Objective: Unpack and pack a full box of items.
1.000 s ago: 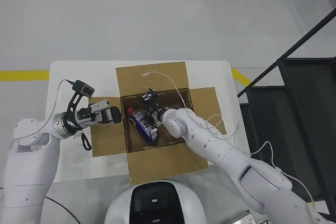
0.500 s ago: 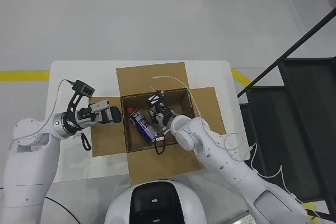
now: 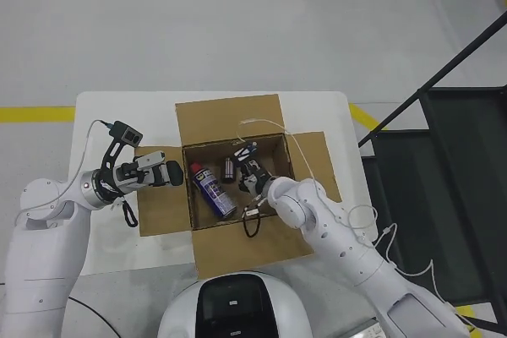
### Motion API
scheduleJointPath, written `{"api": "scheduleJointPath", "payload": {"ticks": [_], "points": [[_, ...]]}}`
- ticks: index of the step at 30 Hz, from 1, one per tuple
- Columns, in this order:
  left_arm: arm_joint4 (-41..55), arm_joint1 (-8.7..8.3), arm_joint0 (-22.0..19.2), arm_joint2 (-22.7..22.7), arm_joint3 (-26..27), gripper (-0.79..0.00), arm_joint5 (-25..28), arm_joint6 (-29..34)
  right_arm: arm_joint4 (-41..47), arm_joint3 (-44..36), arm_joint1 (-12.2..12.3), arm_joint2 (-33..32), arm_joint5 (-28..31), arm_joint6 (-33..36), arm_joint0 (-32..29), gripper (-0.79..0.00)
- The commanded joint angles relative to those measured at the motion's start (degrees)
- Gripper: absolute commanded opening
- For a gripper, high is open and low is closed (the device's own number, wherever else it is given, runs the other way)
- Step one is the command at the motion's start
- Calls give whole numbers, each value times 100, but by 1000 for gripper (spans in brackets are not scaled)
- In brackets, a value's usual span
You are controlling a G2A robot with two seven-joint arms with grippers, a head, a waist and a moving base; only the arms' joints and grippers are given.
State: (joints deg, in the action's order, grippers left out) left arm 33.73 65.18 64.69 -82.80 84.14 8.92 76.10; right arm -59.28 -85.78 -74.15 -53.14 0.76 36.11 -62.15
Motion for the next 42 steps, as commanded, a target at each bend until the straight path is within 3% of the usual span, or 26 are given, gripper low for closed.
{"api": "scheduleJointPath", "payload": {"ticks": [1,3,11,17,22,29,38,42], "points": [[0,0,0,0,0,0,0,0,23,3,-7,-20,0,-83,-12,-634],[0,0,0,0,0,0,0,0,102,56,-24,-40,-46,-147,-5,-474],[0,0,0,0,0,0,0,0,312,506,-213,249,-637,-266,274,-292],[0,0,0,0,0,0,0,0,512,1114,-414,526,-1031,-447,603,-394],[0,0,0,0,0,0,0,0,705,1579,-554,630,-1244,-571,825,-391],[0,0,0,0,0,0,0,0,624,1873,-697,812,-1468,-532,1012,-311],[0,0,0,0,0,0,0,0,290,1857,-832,997,-1916,-670,984,-296],[0,0,0,0,0,0,0,0,179,1756,-854,1002,-2001,-659,883,-212]]}}
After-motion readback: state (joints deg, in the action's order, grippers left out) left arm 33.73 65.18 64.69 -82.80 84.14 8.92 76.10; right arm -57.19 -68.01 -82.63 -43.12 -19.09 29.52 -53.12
